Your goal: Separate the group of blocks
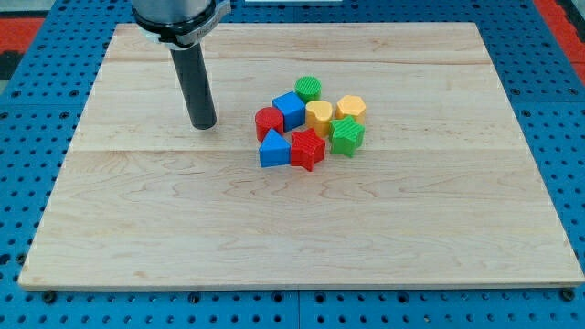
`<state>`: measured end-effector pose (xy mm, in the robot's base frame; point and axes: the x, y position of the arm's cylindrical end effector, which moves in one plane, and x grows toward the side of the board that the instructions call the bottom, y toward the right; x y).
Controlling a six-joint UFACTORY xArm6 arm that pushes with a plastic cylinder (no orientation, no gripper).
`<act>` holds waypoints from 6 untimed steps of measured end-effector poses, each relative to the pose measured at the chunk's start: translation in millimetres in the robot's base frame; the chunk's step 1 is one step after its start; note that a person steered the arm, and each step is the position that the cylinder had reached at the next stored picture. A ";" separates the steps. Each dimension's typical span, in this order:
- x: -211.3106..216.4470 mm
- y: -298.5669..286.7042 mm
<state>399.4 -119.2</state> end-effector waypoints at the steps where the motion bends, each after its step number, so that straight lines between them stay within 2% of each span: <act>1: 0.0 -0.2; 2: 1.8 14.7; 4: 58.7 152.9; 5: 92.1 149.8; 6: 102.9 219.4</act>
